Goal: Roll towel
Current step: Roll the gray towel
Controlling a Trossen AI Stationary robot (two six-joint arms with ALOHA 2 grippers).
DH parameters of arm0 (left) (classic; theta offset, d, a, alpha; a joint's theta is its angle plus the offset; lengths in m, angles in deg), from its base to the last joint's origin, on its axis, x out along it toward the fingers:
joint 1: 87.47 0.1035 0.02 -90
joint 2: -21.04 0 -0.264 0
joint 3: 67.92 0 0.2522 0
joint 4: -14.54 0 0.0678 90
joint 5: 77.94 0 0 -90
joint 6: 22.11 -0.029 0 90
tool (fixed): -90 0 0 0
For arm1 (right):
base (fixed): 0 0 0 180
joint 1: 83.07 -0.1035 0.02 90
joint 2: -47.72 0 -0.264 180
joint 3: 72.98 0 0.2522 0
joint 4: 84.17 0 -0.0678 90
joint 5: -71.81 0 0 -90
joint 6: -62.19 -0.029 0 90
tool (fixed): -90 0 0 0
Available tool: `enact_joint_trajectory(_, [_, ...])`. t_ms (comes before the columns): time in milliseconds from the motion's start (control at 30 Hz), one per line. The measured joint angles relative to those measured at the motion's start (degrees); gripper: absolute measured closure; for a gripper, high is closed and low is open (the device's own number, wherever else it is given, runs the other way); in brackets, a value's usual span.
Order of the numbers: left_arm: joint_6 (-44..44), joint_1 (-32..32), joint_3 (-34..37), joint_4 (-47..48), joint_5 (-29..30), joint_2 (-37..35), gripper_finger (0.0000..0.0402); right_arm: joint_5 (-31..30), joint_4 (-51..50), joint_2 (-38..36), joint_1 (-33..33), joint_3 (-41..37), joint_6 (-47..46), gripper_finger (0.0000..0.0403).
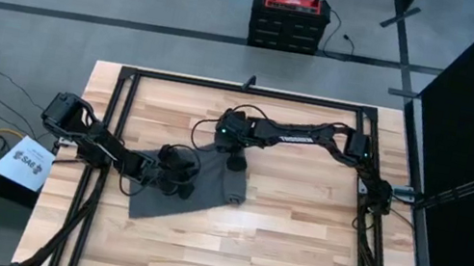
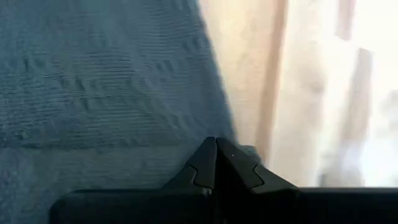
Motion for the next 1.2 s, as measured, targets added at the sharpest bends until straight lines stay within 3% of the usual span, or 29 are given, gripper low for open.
enact_joint_trajectory(167, [-0.4, 0.0, 0.0, -0.1, 0.0, 0.0, 0.0283, 1.9, -0.2, -5.3, -0.4, 0.1, 0.7, 0.0403])
enact_joint_trajectory(367, [-1.2, 0.0, 0.0, -0.1, -0.1, 0.0, 0.0283, 5.7, -7.1, -5.3, -1.2, -0.4, -0.8, 0.0403])
enact_joint_trajectory(500, [-1.7, -0.1, 0.0, 0.0, -0.1, 0.0, 0.0283, 7.1, -4.9, -6.7, -3.4, -4.5, -1.0, 0.0403])
enact_joint_trajectory(633, [-2.2, -0.2, 0.0, -0.1, -0.1, 0.0, 0.0283, 7.7, 9.6, -14.8, -5.0, -13.4, -1.6, 0.0403])
enact_joint_trajectory(867, [-5.2, -0.7, 0.1, -0.3, -0.2, -0.1, 0.0283, 24.7, 31.6, -28.4, -6.0, -36.0, -11.3, 0.0403])
enact_joint_trajectory(1033, [-10.5, -0.8, -0.6, -1.9, -3.4, -2.5, 0.0283, 28.3, 40.5, -28.2, -8.7, -43.5, -14.4, 0.0403])
enact_joint_trajectory(1200, [-17.1, -0.9, -3.9, 1.2, -5.3, -11.1, 0.0283, 30.6, 53.2, -27.4, -12.2, -46.5, -14.5, 0.0403])
